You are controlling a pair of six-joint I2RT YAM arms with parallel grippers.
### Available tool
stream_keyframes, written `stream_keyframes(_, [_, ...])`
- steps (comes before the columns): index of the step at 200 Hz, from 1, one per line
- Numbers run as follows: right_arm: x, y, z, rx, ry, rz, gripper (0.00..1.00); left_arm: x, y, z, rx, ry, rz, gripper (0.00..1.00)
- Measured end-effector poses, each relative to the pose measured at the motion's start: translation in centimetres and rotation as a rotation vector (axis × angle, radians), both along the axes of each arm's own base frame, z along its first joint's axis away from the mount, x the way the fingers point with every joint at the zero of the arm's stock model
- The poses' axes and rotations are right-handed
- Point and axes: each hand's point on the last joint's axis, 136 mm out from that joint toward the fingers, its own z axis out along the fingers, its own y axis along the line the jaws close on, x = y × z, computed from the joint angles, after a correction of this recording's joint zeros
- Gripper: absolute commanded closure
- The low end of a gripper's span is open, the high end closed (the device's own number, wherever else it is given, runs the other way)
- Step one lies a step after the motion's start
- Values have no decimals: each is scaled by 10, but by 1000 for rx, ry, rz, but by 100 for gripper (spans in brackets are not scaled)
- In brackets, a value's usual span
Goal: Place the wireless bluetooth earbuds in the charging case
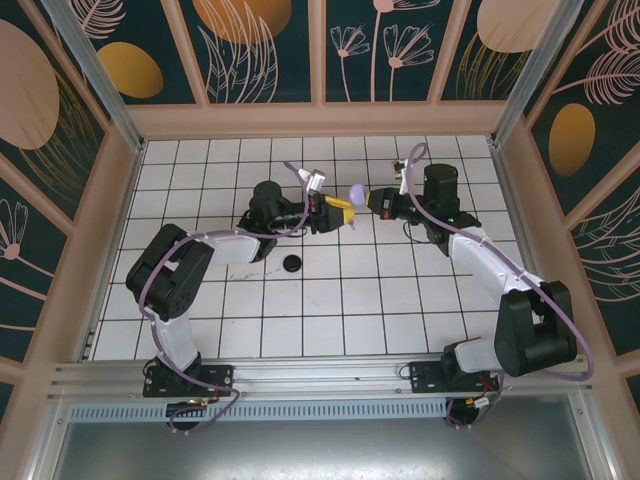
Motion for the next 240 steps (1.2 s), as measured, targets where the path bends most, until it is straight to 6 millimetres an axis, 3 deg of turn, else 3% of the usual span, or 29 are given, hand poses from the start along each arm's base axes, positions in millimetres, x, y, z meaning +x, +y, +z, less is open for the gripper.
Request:
stream_keyframes(57, [8,-11,-4,-196,-63,-32,100,16,13,20,181,-144,6,38])
stream_keyframes(100, [2,1,-2,-354,-141,10,100,13,13,29,334,-230,-87,37])
stream_keyframes(140, [-9,19,-7,-463,-182,77,100,0,18,9,443,-210,-197,38])
stream_keyframes(178, [-16,24,-15,-513,-182,105,100,-15,26,-13,512,-159,-272,38])
stream_keyframes(240, [-25,31,-18,-524,-175,135,100,-23,27,-13,509,-148,-339,39])
